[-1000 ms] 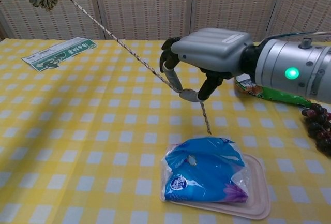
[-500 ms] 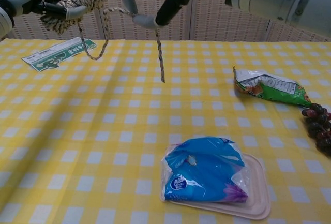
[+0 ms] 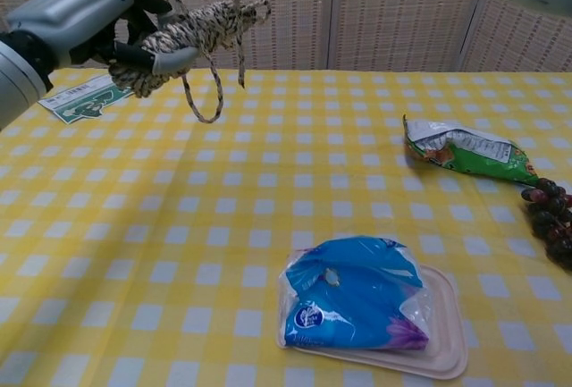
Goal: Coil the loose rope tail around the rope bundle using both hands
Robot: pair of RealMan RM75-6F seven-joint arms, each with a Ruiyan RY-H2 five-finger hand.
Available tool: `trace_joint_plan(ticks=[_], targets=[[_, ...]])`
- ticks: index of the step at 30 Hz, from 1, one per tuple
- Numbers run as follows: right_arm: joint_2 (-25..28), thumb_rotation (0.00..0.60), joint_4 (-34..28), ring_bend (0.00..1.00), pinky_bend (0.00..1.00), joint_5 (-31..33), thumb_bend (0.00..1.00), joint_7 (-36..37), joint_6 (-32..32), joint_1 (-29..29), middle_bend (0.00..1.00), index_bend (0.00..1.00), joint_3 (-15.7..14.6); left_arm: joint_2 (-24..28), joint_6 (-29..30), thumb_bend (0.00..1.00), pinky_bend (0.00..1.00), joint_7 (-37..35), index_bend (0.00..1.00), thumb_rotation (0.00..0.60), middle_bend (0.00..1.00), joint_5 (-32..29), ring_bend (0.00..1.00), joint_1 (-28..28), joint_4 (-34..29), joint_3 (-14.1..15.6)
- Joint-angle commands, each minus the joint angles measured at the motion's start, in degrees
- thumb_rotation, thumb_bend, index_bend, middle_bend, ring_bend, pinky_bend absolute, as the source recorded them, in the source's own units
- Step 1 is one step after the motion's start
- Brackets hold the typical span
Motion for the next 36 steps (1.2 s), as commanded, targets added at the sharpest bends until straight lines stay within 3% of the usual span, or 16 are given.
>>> trace_joint_plan(ticks=[1,10,20,36], targets=[[-0.83,0.6,1.98,0.06,0.14,1.4,0.36,0.24,-0.19,0.82,0.24,0.57,0.5,-0.39,1.79,0.28,0.25,-1.51,0.75,0.322,0.83,4.49,0.64,0.38,-0.34,1.79],[-1.63,0.6,6.66,0.06,0.14,5.08,0.36,0.47,-0.87,1.48,0.24,0.57,0.31,-1.31,4.07,0.28,0.25,-7.93,0.75,0.325,0.83,11.53,0.64,0.84,0.76,3.46],[-1.73,0.6,11.04,0.06,0.14,8.02,0.36,2.77,-1.62,0.6,0.24,0.57,-0.57,-2.43,8.86,0.28,0.25,-16.66,0.75,0.33,0.83,17.08,0.64,0.94,5.07,2.42],[-3.49,0.6,14.97,0.06,0.14,6.05,0.36,6.96,-3.54,-1.55,0.24,0.57,-5.19,-1.2,11.6,0.28,0.25,-21.89,0.75,0.36,0.83,15.31,0.64,1.54,5.02,-2.26]])
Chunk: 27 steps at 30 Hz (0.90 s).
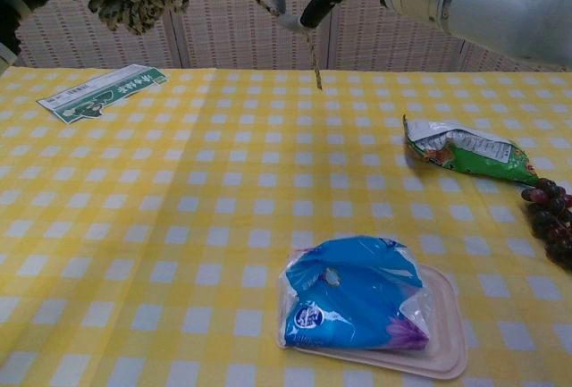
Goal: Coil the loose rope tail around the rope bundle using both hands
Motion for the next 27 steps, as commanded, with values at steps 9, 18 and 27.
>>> trace_joint_plan(ticks=[9,18,27], targets=[[-0.29,0.6,-0.08,0.06,0.14,-3.44,0.36,1.36,0.2,-3.09,0.24,0.57,-4.4,2.48,-2.17,0.28,0.25,1.07,0.75,0.362,0.83,-5.27,0.64,0.77,-0.53,-3.04],[0.7,0.6,-0.79,0.06,0.14,-5.57,0.36,1.48,0.08,-6.03,0.24,0.57,-7.97,3.71,-4.96,0.28,0.25,3.37,0.75,0.361,0.83,-10.37,0.64,1.26,0.8,-4.83],[0.28,0.6,-0.21,0.06,0.14,-6.69,0.36,2.46,-0.33,-7.49,0.24,0.57,-8.71,3.51,-6.13,0.28,0.25,4.17,0.76,0.362,0.83,-12.4,0.64,1.37,1.74,-5.23]])
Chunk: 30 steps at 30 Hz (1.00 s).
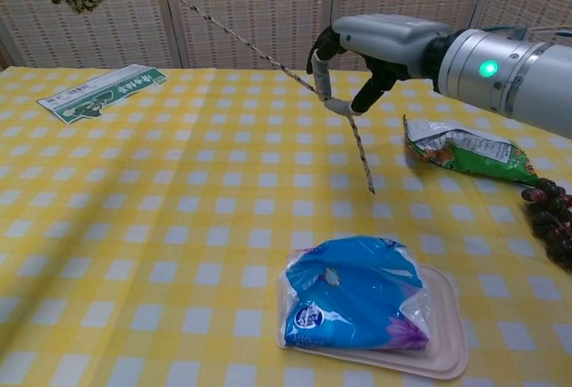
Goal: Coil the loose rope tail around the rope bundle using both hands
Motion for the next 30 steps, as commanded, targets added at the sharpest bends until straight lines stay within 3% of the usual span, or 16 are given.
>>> trace_joint_plan(ticks=[1,11,13,19,30], targets=[[-0.17,0.6,0.23,0.06,0.14,-0.25,0.36,0.29,-0.19,-0.14,0.24,0.57,0.15,-0.15,0.05,0.28,0.25,0.24,0.76,0.363,0.83,0.0,0.64,0.01,0.18,0.06],[0.17,0.6,-0.29,0.06,0.14,-0.85,0.36,0.13,-0.82,-0.81,0.23,0.57,0.17,-0.73,-0.46,0.28,0.25,0.08,0.76,0.366,0.83,-0.55,0.64,-0.25,1.19,-0.08],[0.44,0.6,-0.84,0.06,0.14,-0.38,0.35,-0.33,-1.0,-0.89,0.2,0.47,0.39,-0.79,-0.04,0.28,0.25,-0.04,0.76,0.376,0.83,0.01,0.64,-0.22,1.32,0.12],[1.9,0.6,-3.94,0.05,0.14,1.53,0.27,-1.63,0.65,-1.83,0.1,0.03,1.92,-0.71,0.69,0.28,0.25,0.02,0.76,0.379,0.83,1.37,0.64,-0.2,1.54,0.67],[9.58,0.6,-10.93,0.04,0.14,2.12,0.25,-5.4,6.13,-6.85,0.06,0.0,0.97,-0.48,0.5,0.28,0.25,0.35,0.76,0.384,0.83,2.07,0.64,0.08,1.81,1.64]])
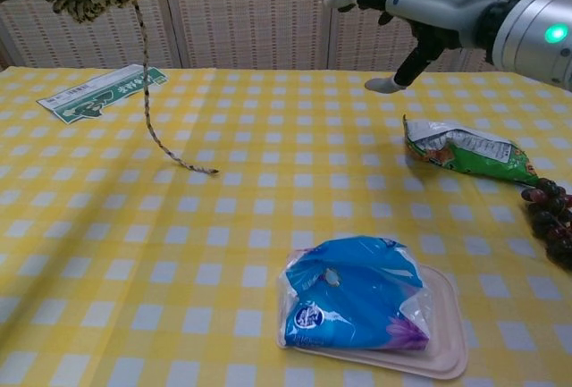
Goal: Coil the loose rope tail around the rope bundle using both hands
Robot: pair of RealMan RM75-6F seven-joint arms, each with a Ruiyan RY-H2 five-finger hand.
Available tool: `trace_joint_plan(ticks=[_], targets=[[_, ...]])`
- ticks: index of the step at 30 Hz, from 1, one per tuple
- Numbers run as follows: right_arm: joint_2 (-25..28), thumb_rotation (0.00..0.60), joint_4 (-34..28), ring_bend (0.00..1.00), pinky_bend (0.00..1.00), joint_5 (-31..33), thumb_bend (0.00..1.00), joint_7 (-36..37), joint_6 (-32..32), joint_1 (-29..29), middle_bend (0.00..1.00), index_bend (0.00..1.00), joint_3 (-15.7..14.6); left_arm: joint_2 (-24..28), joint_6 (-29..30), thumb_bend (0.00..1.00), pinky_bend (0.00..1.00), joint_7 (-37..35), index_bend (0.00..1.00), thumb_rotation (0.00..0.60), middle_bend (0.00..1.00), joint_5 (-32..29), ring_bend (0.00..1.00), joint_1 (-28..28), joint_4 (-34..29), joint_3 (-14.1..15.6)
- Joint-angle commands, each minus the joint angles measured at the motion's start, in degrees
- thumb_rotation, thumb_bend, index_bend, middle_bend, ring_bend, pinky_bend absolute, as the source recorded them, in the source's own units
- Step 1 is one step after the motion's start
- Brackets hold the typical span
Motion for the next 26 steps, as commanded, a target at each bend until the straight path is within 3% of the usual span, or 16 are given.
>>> trace_joint_plan(ticks=[1,8,14,26], targets=[[3.17,0.6,-2.79,0.04,0.14,-0.1,0.25,-1.68,2.41,-2.54,0.06,0.0,-1.19,0.13,0.08,0.28,0.25,0.13,0.76,0.385,0.83,0.27,0.64,0.13,0.12,0.27],[9.54,0.6,-7.83,0.04,0.14,-0.46,0.3,-4.21,9.04,-9.76,0.06,0.0,-5.08,0.7,0.38,0.28,0.25,0.12,0.76,0.39,0.83,0.41,0.64,0.77,-0.15,0.65],[13.91,0.6,-10.46,0.04,0.14,-2.73,0.33,-2.19,16.53,-17.67,0.1,0.0,-8.56,1.32,0.77,0.28,0.25,0.55,0.76,0.392,0.83,0.68,0.63,1.36,-0.1,1.02],[16.46,0.6,-9.18,0.04,0.14,-11.59,0.33,4.33,28.59,-30.54,0.12,0.0,-13.52,1.65,1.0,0.28,0.25,1.05,0.76,0.397,0.83,0.4,0.63,2.06,-0.28,1.08]])
